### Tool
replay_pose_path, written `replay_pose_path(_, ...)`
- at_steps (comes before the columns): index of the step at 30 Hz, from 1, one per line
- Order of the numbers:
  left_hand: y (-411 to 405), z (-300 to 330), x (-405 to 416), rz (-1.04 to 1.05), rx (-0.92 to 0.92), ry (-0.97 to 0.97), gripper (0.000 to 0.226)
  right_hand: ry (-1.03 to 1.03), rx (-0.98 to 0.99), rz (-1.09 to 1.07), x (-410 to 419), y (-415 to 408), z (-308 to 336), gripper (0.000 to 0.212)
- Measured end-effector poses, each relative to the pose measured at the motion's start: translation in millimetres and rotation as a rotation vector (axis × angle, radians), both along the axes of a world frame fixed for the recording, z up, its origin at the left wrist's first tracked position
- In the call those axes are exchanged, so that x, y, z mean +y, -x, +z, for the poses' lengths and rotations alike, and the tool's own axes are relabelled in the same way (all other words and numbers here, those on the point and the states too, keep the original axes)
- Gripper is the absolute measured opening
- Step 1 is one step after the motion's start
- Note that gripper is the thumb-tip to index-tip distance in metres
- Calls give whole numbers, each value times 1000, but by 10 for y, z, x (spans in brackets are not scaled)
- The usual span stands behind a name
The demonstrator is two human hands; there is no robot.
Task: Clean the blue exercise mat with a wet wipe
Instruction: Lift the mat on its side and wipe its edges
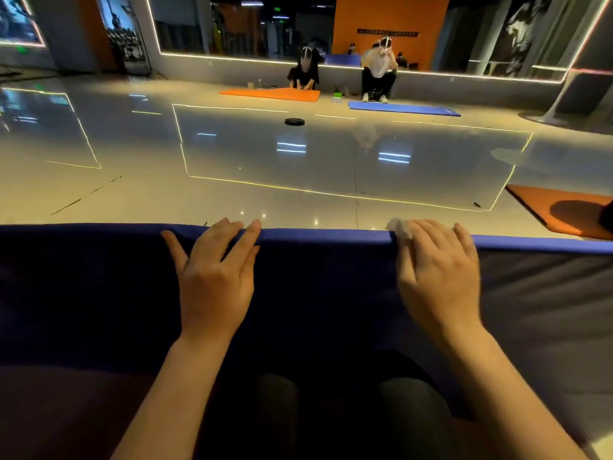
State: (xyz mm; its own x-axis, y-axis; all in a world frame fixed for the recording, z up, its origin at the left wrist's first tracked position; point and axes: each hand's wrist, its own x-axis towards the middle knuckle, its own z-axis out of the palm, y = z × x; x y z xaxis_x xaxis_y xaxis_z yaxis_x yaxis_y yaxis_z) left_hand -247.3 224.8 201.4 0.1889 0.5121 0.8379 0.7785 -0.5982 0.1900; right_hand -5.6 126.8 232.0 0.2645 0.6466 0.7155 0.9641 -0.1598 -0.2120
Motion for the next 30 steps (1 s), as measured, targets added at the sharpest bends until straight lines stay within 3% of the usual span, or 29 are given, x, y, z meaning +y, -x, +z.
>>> replay_pose_path(7,139,-50,3,3,77,-63,33,110,-119,303,462,1252,-17,46)
replay_pose_path(12,152,-50,80,18,81,-77,34,97,-269,223,187,463,-12,30)
replay_pose_path(16,89,-25,133,6,65,-70,33,67,-234,-28,-320,-515,33,35)
replay_pose_path(19,4,-21,115,26,17,-47,32,88,-140,-67,-335,-649,-15,40)
replay_pose_path(23,-93,-28,21,69,-12,-10,32,45,-36,-20,78,-164,-25,41)
replay_pose_path(26,-58,-67,-28,84,2,-34,32,-16,-34,145,341,544,-20,38)
replay_pose_path(30,109,-139,-37,69,88,-119,29,72,-115,346,401,1202,-68,46)
